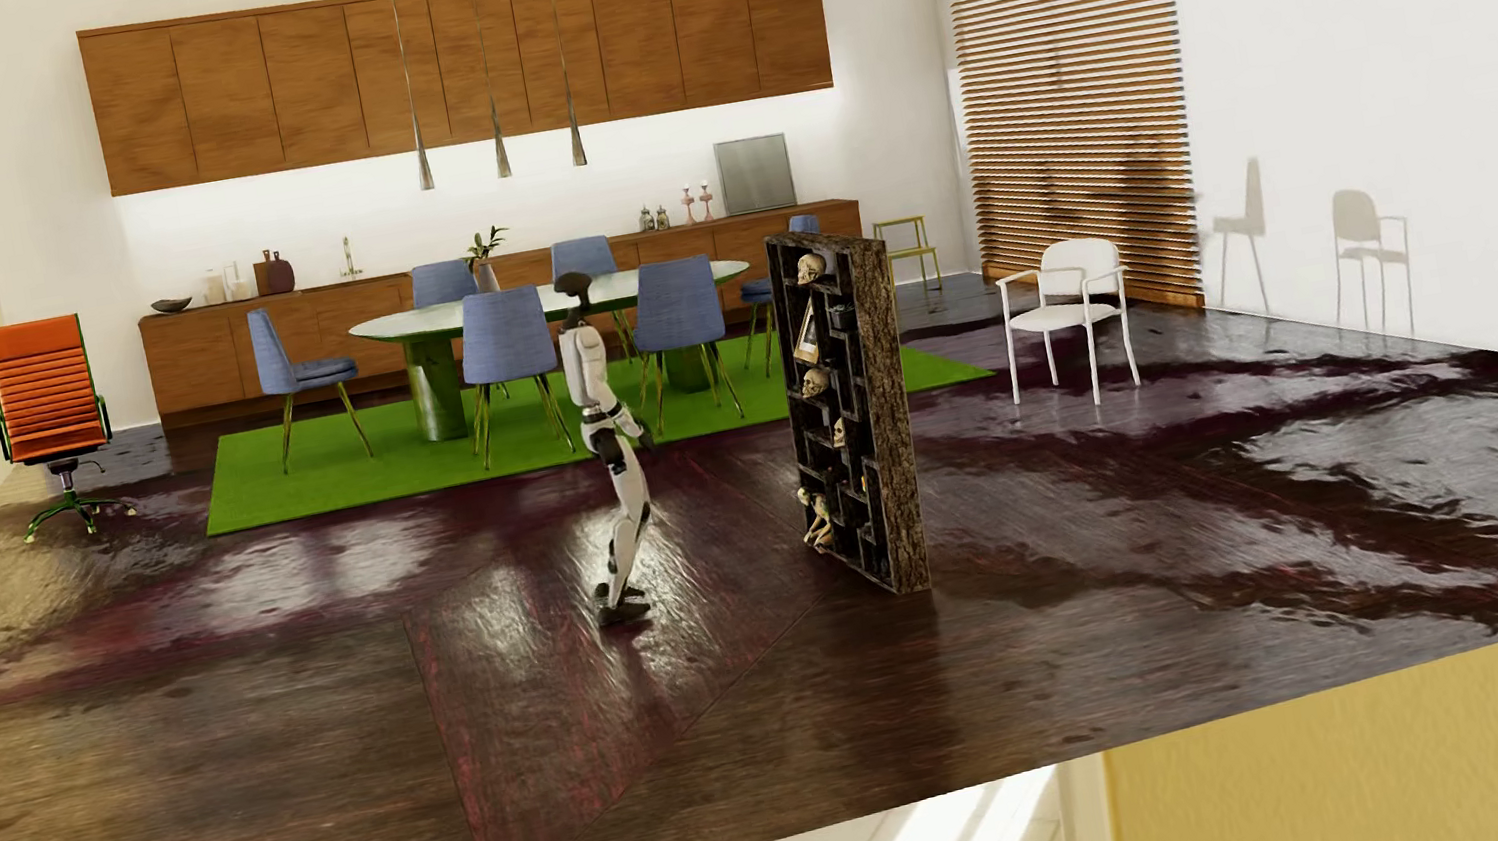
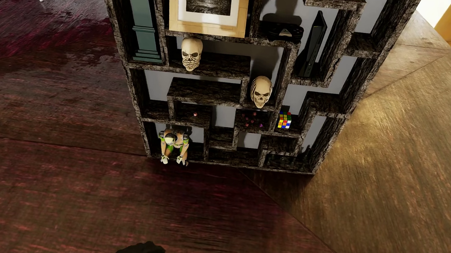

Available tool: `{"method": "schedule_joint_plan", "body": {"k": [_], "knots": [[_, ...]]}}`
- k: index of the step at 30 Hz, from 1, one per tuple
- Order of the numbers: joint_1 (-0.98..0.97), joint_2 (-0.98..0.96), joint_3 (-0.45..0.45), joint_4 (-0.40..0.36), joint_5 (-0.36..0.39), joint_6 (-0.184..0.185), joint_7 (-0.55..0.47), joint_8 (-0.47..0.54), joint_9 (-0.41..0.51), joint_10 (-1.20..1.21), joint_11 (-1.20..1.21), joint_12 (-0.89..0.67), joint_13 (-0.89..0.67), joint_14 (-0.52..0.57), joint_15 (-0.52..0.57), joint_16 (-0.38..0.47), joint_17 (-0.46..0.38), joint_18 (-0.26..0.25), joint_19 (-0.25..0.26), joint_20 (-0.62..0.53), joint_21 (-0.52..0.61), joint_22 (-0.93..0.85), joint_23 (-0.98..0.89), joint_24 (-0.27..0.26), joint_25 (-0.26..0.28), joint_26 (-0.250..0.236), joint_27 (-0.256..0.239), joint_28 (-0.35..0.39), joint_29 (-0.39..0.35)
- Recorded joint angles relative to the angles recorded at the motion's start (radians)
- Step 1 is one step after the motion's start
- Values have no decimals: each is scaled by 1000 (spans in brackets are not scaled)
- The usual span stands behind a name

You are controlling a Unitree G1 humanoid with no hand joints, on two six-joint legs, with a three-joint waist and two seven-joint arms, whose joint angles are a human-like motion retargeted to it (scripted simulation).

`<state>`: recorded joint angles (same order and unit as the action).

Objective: Approach the dark shelves

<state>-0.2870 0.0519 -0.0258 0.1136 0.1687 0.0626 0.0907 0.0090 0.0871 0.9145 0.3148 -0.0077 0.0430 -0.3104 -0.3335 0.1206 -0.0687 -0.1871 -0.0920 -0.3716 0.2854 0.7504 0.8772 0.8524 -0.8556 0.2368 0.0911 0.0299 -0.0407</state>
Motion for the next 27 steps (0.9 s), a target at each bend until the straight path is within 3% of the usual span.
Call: {"method": "schedule_joint_plan", "body": {"k": [1,3,5,7,8,10,14,15,16,17,18,19,21,24,27], "knots": [[-8,0,2,-20,-2,1,-48,2,0,11,2,11,13,-33,-1,6,1,-7,2,19,-14,-5,10,-2,8,0,10,12,-9],[-4,-5,5,-26,-7,4,-74,15,-3,-48,-9,33,25,-107,6,21,-14,76,9,44,-20,-1,44,17,9,11,23,31,-16],[27,-8,10,-41,-12,5,-87,38,-9,-195,-32,55,20,-153,22,29,-50,153,15,70,20,36,87,12,-36,22,24,21,-13],[69,-12,14,-75,-16,3,-122,56,-15,-343,-51,62,16,-85,35,44,-76,130,21,59,36,101,111,25,-58,32,27,-10,6],[92,-10,14,-82,-21,1,-112,62,-19,-401,-69,60,15,-31,45,49,-87,175,24,38,32,137,112,46,-56,36,27,-30,6],[128,-6,12,-89,-36,-6,-85,69,-25,-492,-95,62,18,12,62,47,-111,190,30,2,14,183,114,79,-40,45,16,-66,-8],[183,-39,15,-125,-75,-27,-65,76,-31,-635,-60,89,5,86,61,18,-115,187,43,7,-10,151,101,54,-20,24,8,-47,-38],[187,-66,17,-131,-81,-31,-58,75,-29,-657,-21,93,-2,93,50,12,-117,187,47,8,4,133,85,45,-35,15,-7,-37,-77],[182,-108,19,-135,-83,-36,-50,75,-25,-661,44,93,-14,93,35,6,-123,186,51,6,39,115,64,40,-86,11,0,-29,-156],[166,-165,21,-139,-86,-41,-40,74,-16,-644,140,91,-26,84,20,0,-123,183,53,-1,72,97,41,38,-141,7,36,-22,-242],[149,-234,24,-142,-92,-48,-27,65,-6,-622,257,99,-36,75,25,-1,-100,179,79,-9,76,68,29,37,-150,1,76,-16,-291],[136,-293,26,-147,-111,-56,-12,42,4,-603,356,104,-41,65,19,1,-69,174,125,-16,47,43,14,32,-101,-10,93,-10,-282],[139,-338,25,-156,-152,-71,2,-6,14,-603,405,94,-41,59,-60,8,-29,158,103,-36,-4,40,-25,9,18,-26,84,9,-179],[172,-235,18,-168,-151,-79,-15,4,8,-627,151,78,-25,60,-6,14,-22,160,56,-74,65,84,-45,9,19,11,19,-26,-106],[207,-123,24,-148,-128,-67,-28,4,0,-644,-26,95,-31,63,60,29,-32,178,61,-66,153,78,-4,-34,15,-14,-38,-104,-30]]}}
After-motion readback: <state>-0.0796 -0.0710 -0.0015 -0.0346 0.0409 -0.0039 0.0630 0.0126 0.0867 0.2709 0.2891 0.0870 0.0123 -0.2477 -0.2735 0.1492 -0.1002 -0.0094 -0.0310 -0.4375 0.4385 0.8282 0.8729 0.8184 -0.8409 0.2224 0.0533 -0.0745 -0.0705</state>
